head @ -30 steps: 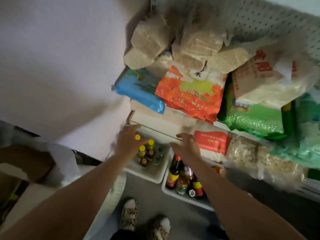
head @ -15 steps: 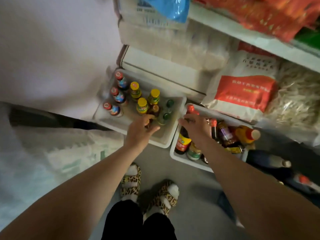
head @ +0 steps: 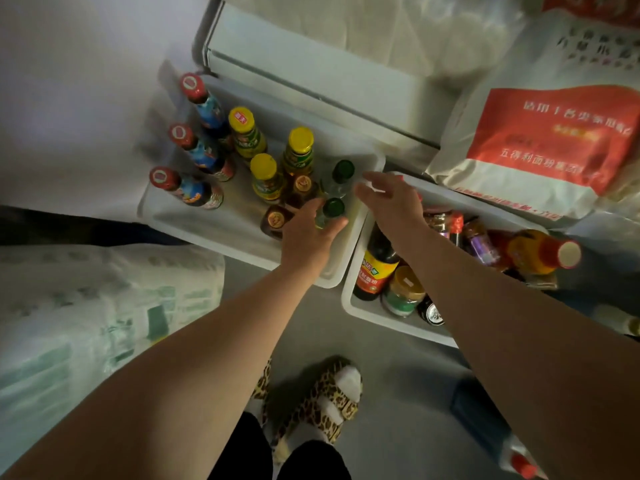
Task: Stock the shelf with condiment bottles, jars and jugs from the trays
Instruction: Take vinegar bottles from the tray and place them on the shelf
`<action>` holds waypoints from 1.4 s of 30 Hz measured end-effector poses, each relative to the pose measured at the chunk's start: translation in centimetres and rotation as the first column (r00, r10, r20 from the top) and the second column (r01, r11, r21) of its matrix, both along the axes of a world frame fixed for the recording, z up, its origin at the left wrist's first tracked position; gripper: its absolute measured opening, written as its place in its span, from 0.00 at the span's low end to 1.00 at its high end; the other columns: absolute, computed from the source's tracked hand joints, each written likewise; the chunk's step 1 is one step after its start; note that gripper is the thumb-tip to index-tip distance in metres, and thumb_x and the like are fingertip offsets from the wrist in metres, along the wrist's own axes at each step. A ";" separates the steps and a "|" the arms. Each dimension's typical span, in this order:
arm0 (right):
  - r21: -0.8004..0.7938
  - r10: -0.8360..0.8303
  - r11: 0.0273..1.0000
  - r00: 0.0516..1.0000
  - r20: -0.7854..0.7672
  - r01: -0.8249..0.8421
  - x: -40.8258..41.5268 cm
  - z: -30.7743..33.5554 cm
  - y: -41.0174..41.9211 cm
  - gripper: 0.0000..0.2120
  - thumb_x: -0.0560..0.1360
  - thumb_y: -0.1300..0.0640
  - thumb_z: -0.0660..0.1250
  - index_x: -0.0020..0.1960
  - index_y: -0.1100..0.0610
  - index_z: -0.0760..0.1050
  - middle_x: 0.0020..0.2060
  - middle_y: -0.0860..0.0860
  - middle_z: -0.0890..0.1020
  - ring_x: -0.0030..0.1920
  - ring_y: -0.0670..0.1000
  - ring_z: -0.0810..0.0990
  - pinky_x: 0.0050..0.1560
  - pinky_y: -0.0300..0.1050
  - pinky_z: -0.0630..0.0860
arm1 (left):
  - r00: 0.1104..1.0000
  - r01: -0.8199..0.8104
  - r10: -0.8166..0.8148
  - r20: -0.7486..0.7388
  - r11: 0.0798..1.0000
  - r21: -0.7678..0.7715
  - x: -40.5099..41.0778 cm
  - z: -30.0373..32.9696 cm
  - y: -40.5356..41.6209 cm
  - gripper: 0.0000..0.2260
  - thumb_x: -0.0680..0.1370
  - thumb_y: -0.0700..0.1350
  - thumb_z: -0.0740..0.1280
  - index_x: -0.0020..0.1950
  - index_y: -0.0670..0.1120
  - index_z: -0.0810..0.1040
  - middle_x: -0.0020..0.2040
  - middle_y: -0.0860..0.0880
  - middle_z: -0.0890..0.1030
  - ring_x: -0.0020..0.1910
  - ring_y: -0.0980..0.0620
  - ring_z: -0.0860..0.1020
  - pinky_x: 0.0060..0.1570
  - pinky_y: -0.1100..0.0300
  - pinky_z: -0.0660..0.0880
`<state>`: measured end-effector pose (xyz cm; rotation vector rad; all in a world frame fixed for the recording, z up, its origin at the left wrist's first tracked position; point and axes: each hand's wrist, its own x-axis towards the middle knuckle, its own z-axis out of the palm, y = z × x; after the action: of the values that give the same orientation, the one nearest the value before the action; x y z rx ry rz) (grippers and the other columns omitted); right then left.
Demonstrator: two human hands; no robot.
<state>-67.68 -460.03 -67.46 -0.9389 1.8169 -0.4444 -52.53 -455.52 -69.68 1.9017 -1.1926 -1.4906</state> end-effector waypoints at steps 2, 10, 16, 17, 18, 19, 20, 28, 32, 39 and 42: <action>-0.016 0.007 1.000 0.999 0.034 -0.006 0.0 -0.7 -1.0 0.17 0.75 0.44 0.72 0.63 0.42 0.77 0.61 0.43 0.78 0.59 0.45 0.77 0.46 0.36 0.71 | 1.000 0.010 -0.010 0.023 1.000 -0.001 -0.4 -1.1 -0.3 0.25 0.74 0.56 0.72 0.68 0.49 0.75 0.63 0.52 0.80 0.64 0.52 0.76 0.66 0.47 0.72; -0.033 0.057 0.998 0.985 0.165 -0.052 0.1 -2.5 -2.9 0.22 0.73 0.50 0.76 0.66 0.42 0.78 0.57 0.39 0.78 0.58 0.40 0.75 0.48 0.28 0.72 | 0.992 0.071 -0.068 0.103 0.997 -0.021 -0.5 -2.7 -0.8 0.25 0.76 0.53 0.72 0.71 0.47 0.73 0.67 0.49 0.78 0.68 0.51 0.73 0.66 0.57 0.68; -0.037 0.086 0.996 0.979 0.185 -0.081 0.1 -3.5 -3.2 0.23 0.73 0.52 0.76 0.66 0.41 0.78 0.58 0.40 0.77 0.63 0.44 0.72 0.45 0.27 0.64 | 0.987 0.086 -0.076 0.142 0.994 -0.067 -0.6 -3.5 -0.7 0.27 0.75 0.53 0.73 0.73 0.50 0.71 0.68 0.47 0.76 0.69 0.48 0.71 0.67 0.55 0.69; -0.042 0.100 0.995 0.979 0.180 -0.094 0.1 -3.6 -3.2 0.23 0.73 0.52 0.76 0.66 0.41 0.77 0.59 0.41 0.77 0.63 0.43 0.71 0.45 0.26 0.63 | 0.984 0.097 -0.085 0.157 0.993 -0.072 -0.6 -3.5 -0.8 0.27 0.75 0.53 0.73 0.73 0.51 0.71 0.68 0.47 0.75 0.69 0.48 0.70 0.65 0.57 0.67; -0.047 0.115 0.993 0.978 0.174 -0.108 0.1 -3.7 -3.2 0.23 0.73 0.53 0.76 0.67 0.42 0.77 0.60 0.42 0.77 0.63 0.43 0.71 0.44 0.24 0.63 | 0.981 0.109 -0.095 0.169 0.991 -0.076 -0.7 -3.5 -0.8 0.27 0.76 0.53 0.73 0.73 0.52 0.71 0.68 0.46 0.75 0.69 0.48 0.69 0.63 0.60 0.66; -0.053 0.126 0.992 0.978 0.168 -0.119 0.1 -3.8 -3.3 0.23 0.73 0.54 0.75 0.67 0.43 0.77 0.61 0.42 0.77 0.61 0.42 0.70 0.42 0.21 0.64 | 0.979 0.119 -0.104 0.177 0.990 -0.079 -0.7 -3.5 -0.9 0.26 0.76 0.53 0.72 0.72 0.52 0.72 0.67 0.46 0.75 0.69 0.48 0.69 0.61 0.61 0.65; -0.059 0.131 0.991 0.978 0.164 -0.123 0.1 -4.0 -3.3 0.23 0.74 0.54 0.75 0.67 0.44 0.77 0.60 0.42 0.77 0.59 0.41 0.71 0.40 0.18 0.65 | 0.978 0.126 -0.109 0.180 0.988 -0.086 -0.7 -3.5 -1.0 0.25 0.76 0.53 0.72 0.72 0.53 0.73 0.67 0.46 0.76 0.68 0.48 0.68 0.59 0.62 0.64; -0.081 0.128 0.990 0.980 0.150 -0.117 0.8 -3.9 -3.2 0.17 0.74 0.56 0.75 0.63 0.49 0.80 0.49 0.41 0.80 0.46 0.33 0.77 0.41 0.22 0.69 | 0.969 0.183 -0.162 0.185 0.977 -0.104 0.0 -4.2 -1.4 0.20 0.76 0.55 0.71 0.66 0.52 0.76 0.59 0.46 0.78 0.63 0.46 0.71 0.58 0.56 0.70; -0.119 0.096 0.989 0.994 0.049 -0.089 0.9 -3.2 -2.2 0.13 0.74 0.51 0.74 0.58 0.45 0.81 0.51 0.44 0.84 0.52 0.43 0.80 0.44 0.26 0.69 | 0.962 0.244 -0.214 0.172 0.954 -0.173 0.4 -3.3 -1.5 0.16 0.76 0.55 0.70 0.61 0.51 0.78 0.54 0.50 0.81 0.57 0.47 0.75 0.55 0.51 0.73; -0.190 0.006 0.982 1.000 -0.013 -0.009 -0.5 3.2 -1.2 0.07 0.73 0.46 0.73 0.50 0.44 0.83 0.44 0.42 0.85 0.50 0.46 0.82 0.56 0.49 0.78 | 0.960 0.281 -0.278 0.045 0.941 -0.188 1.1 3.8 -1.0 0.13 0.77 0.51 0.70 0.58 0.47 0.78 0.48 0.51 0.82 0.50 0.52 0.78 0.50 0.55 0.73; -0.211 -0.033 0.977 0.999 -0.027 0.027 -1.4 8.5 -1.3 0.03 0.74 0.48 0.73 0.48 0.43 0.82 0.44 0.45 0.85 0.47 0.47 0.82 0.53 0.50 0.79 | 0.959 0.284 -0.283 0.033 0.945 -0.161 2.2 7.7 -1.6 0.12 0.77 0.51 0.70 0.57 0.48 0.78 0.44 0.55 0.80 0.47 0.54 0.78 0.46 0.57 0.73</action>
<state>-69.03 -461.32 -59.01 -1.0682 1.8392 -0.6546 -50.28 -457.16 -61.97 1.6844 -1.5970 -1.4713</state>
